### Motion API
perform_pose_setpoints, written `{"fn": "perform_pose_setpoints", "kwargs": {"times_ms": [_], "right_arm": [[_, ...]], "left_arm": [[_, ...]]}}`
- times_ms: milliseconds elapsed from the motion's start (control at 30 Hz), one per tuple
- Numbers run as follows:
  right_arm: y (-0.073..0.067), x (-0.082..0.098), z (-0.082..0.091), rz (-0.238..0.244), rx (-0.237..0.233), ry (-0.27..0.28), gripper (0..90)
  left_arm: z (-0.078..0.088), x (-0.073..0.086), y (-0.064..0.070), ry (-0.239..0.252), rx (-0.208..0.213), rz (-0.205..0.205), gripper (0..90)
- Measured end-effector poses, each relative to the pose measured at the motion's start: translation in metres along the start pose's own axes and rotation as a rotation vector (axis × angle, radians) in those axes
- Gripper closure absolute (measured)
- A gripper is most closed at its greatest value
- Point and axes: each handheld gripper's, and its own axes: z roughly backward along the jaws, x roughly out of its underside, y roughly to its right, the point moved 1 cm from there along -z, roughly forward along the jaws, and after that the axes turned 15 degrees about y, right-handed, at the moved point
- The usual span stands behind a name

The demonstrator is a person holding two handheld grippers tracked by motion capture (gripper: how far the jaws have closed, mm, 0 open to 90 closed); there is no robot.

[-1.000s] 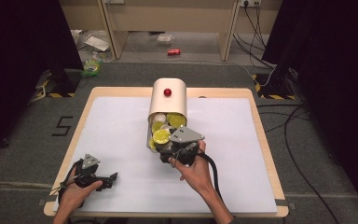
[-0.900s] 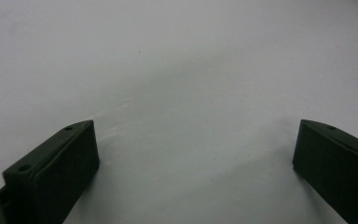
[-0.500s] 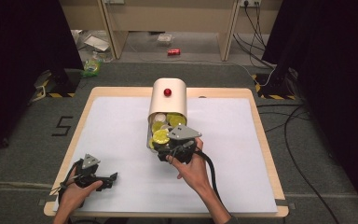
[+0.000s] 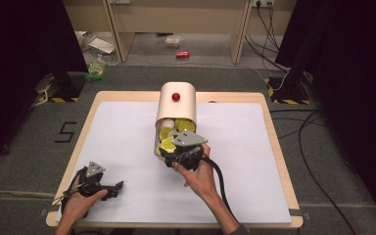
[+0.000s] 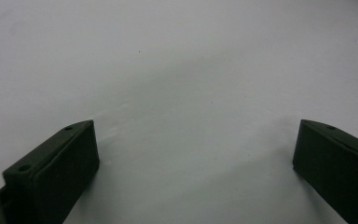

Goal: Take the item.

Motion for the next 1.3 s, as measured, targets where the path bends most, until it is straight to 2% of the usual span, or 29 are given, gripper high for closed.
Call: {"fn": "perform_pose_setpoints", "kwargs": {"times_ms": [233,500,633,1067,1300], "right_arm": [[0.000,-0.001,0.002,0.017,0.001,0.010,38.2],[0.001,-0.011,0.015,0.008,-0.008,0.051,38.3],[0.003,-0.016,0.025,-0.011,-0.009,0.074,38.3],[0.019,-0.025,0.049,-0.017,0.030,0.122,38.3],[0.029,-0.024,0.061,-0.022,0.059,0.128,38.3]], "left_arm": [[0.000,0.000,0.000,0.000,0.001,0.000,0.0],[0.000,0.000,0.000,0.000,0.001,0.001,0.0],[0.000,0.000,0.000,0.000,0.001,0.001,0.0],[0.000,0.000,0.000,0.001,0.002,0.002,0.0],[0.000,0.000,-0.001,0.002,0.003,0.003,0.0]]}}
